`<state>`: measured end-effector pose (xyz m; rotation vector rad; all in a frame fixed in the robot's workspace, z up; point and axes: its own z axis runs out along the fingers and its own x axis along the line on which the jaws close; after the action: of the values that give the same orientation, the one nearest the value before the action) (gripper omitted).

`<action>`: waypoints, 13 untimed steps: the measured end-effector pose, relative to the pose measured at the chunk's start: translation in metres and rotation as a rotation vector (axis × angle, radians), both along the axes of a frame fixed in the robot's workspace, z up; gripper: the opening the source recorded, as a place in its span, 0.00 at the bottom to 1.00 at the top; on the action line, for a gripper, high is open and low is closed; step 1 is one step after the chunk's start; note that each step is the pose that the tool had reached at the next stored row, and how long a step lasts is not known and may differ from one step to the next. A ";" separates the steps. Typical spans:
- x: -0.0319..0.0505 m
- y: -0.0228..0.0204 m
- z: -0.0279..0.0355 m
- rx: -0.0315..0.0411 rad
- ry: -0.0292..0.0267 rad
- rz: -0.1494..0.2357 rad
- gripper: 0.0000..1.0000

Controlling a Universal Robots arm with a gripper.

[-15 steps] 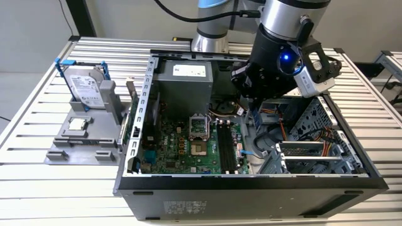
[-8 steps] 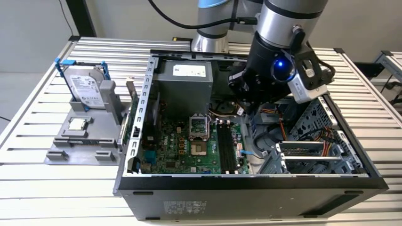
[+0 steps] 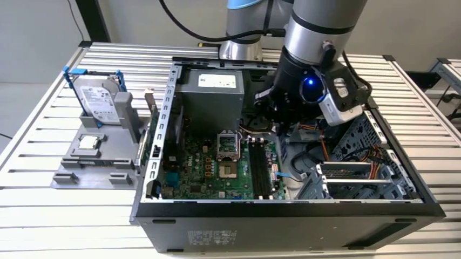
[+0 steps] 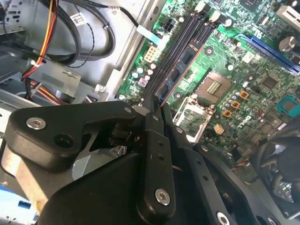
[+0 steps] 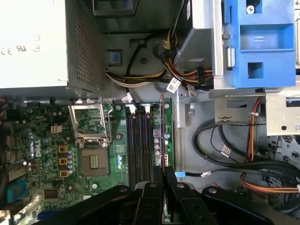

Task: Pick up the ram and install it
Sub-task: 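Insert the ram into the slot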

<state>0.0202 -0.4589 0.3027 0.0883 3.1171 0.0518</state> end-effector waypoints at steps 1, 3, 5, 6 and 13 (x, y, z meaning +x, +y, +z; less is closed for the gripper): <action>0.0000 0.0000 -0.0018 0.0000 -0.0001 0.003 0.00; 0.0001 0.0000 -0.0053 0.0000 -0.0002 0.010 0.00; 0.0003 -0.0003 -0.0088 -0.0003 -0.0003 0.013 0.00; 0.0003 -0.0008 -0.0106 -0.0003 -0.0003 0.013 0.00; 0.0004 -0.0009 -0.0169 -0.0011 -0.0009 0.013 0.00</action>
<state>0.0206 -0.4598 0.2858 0.0676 3.1169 0.0502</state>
